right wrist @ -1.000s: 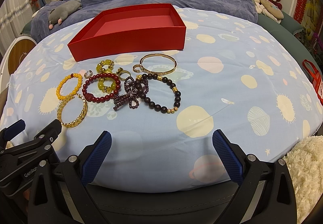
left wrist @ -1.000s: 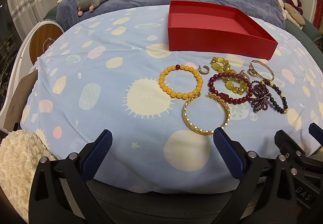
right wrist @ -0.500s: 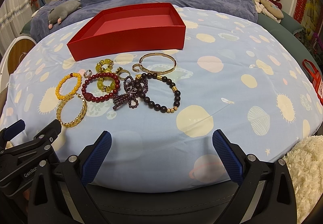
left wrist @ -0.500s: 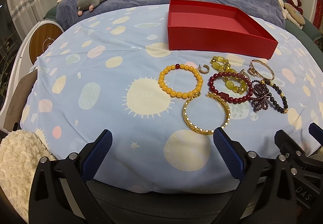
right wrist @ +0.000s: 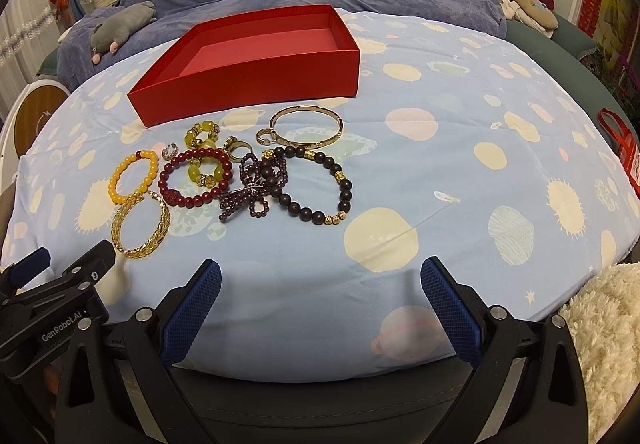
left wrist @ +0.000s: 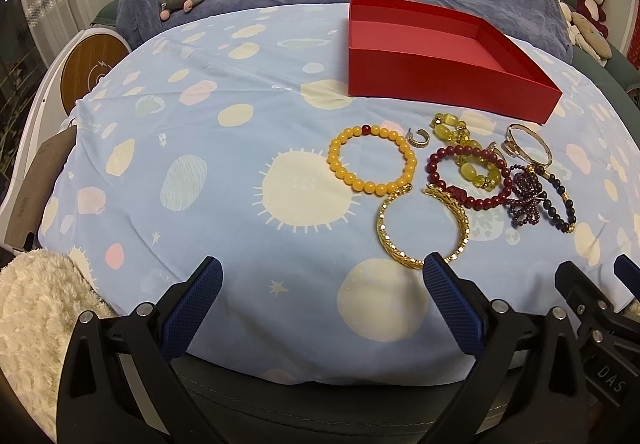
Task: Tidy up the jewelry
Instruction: 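Grasp the gold twisted cuff bangle with the left gripper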
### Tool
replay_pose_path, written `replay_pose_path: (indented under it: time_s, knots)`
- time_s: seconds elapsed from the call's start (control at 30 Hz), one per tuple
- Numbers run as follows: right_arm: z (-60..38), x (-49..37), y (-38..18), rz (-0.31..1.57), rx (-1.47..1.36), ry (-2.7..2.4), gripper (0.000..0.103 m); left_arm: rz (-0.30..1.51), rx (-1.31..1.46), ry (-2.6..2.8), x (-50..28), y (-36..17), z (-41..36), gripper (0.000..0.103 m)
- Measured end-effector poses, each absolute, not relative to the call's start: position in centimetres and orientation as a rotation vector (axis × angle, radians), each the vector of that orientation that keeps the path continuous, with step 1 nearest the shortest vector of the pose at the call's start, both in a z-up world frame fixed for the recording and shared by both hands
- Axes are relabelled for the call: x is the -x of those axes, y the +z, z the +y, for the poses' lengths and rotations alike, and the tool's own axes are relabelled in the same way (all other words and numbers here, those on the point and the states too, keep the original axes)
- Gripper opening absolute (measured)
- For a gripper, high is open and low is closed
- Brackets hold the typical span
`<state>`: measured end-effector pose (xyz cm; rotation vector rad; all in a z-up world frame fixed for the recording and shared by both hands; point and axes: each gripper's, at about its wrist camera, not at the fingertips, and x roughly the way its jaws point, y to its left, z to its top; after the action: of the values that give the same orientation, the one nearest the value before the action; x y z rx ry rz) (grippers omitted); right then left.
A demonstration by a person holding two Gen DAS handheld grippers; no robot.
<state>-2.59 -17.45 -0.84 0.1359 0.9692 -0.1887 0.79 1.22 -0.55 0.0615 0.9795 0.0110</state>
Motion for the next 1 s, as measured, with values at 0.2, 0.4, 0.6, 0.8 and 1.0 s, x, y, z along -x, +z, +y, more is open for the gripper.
replay_pose_path:
  time_s: [0.2, 0.4, 0.6, 0.8, 1.0]
  knots:
    - [-18.4, 2.4, -0.8, 0.977, -0.152, -0.224, 0.096, 0.996, -0.022, 0.009, -1.6, -0.4, 2.0, 0.096]
    - [-19.1, 2.2, -1.0, 0.988, -0.179, -0.238, 0.096, 1.029, -0.014, -0.027, -2.5, -0.8, 1.5, 0.095]
    - [-19.6, 2.1, -0.8, 0.988, -0.174, -0.263, 0.096, 1.034, 0.002, -0.102, -3.0, -0.7, -0.4, 0.096]
    - [-20.5, 2.2, -0.5, 0.980, -0.190, -0.298, 0.096, 1.067, -0.048, -0.141, -3.6, -1.8, -2.5, 0.095]
    - [-20.8, 2.0, -0.7, 0.993, -0.199, -0.303, 0.096, 1.063, -0.079, -0.121, -4.0, -2.0, -3.0, 0.081]
